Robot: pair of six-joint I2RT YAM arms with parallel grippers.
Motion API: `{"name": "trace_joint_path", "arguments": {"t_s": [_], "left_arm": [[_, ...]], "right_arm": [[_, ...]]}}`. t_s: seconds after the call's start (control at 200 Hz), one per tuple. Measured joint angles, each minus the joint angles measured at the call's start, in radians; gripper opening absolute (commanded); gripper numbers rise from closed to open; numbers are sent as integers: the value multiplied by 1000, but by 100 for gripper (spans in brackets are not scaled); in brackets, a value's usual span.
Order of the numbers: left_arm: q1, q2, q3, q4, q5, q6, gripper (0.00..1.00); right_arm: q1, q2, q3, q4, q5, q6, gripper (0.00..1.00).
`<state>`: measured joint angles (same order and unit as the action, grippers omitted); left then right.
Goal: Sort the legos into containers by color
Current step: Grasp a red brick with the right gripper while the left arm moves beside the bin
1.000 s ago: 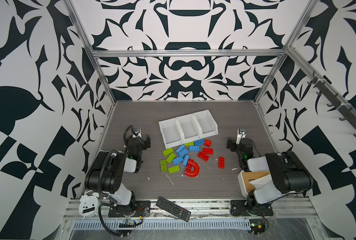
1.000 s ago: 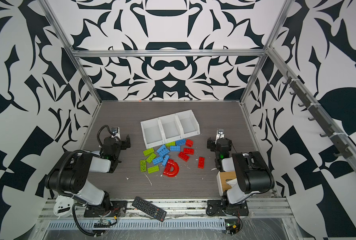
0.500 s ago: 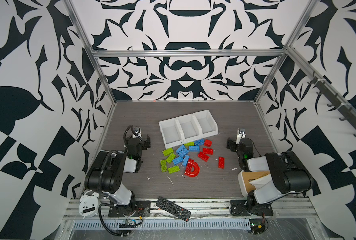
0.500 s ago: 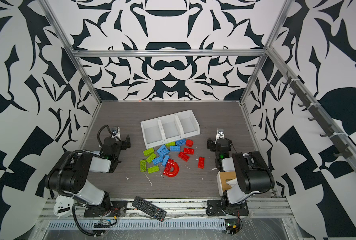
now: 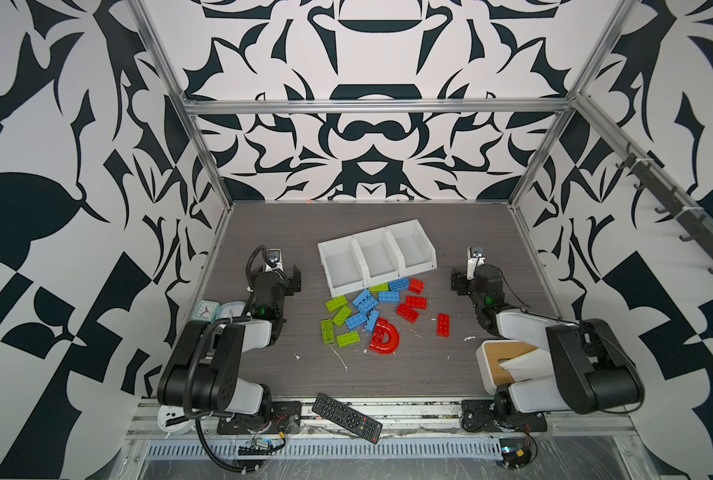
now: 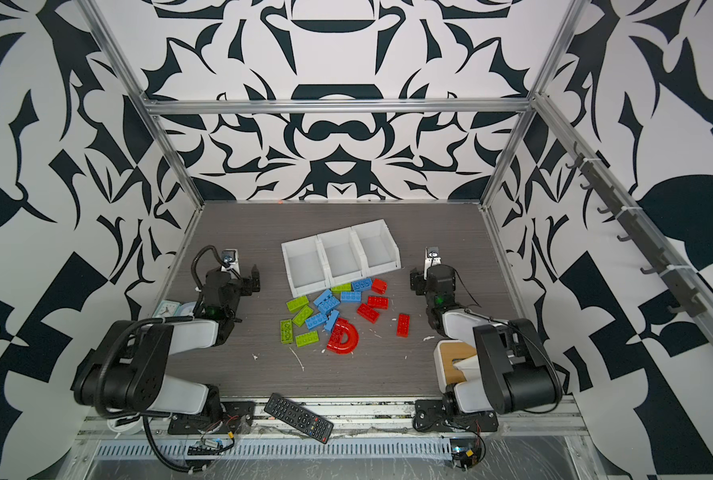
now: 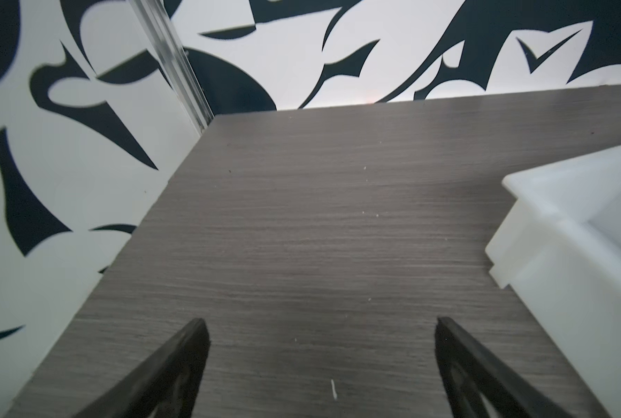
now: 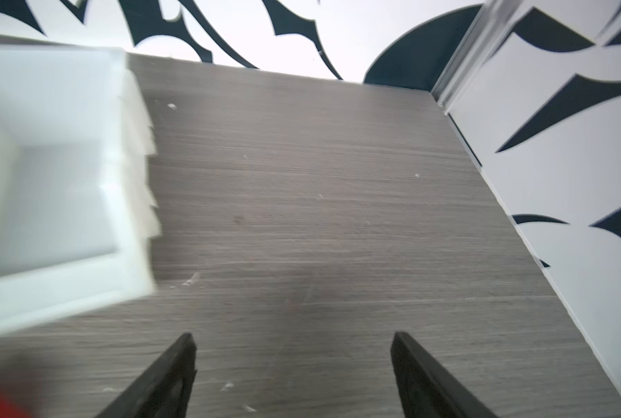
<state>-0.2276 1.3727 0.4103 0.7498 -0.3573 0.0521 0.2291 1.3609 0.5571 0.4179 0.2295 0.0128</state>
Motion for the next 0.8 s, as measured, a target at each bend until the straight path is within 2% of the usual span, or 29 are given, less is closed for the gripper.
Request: {"name": "trace_joint_path", "arguments": {"t_s": [0.11, 0.2, 0.29, 0.385, 0.555, 0.8], "left_arm": [[-114, -134, 122, -208, 29, -64, 100], [-149, -219, 156, -282, 79, -145, 100], [-184, -280, 112, -316, 103, -206, 100], [-209, -310, -2, -288, 154, -252, 100], [-217, -310, -67, -311, 207, -304, 100], [-217, -297, -83, -227, 278, -326, 100]], "right_arm": [[98, -60, 174, -264, -3, 74, 75], [164, -100, 251, -458, -27, 147, 73], [205, -107, 265, -624, -55, 216, 71], [217, -80, 251, -784, -79, 288, 70], [218, -45, 207, -929, -110, 363, 67], [218, 47, 215, -987, -153, 404, 65]]}}
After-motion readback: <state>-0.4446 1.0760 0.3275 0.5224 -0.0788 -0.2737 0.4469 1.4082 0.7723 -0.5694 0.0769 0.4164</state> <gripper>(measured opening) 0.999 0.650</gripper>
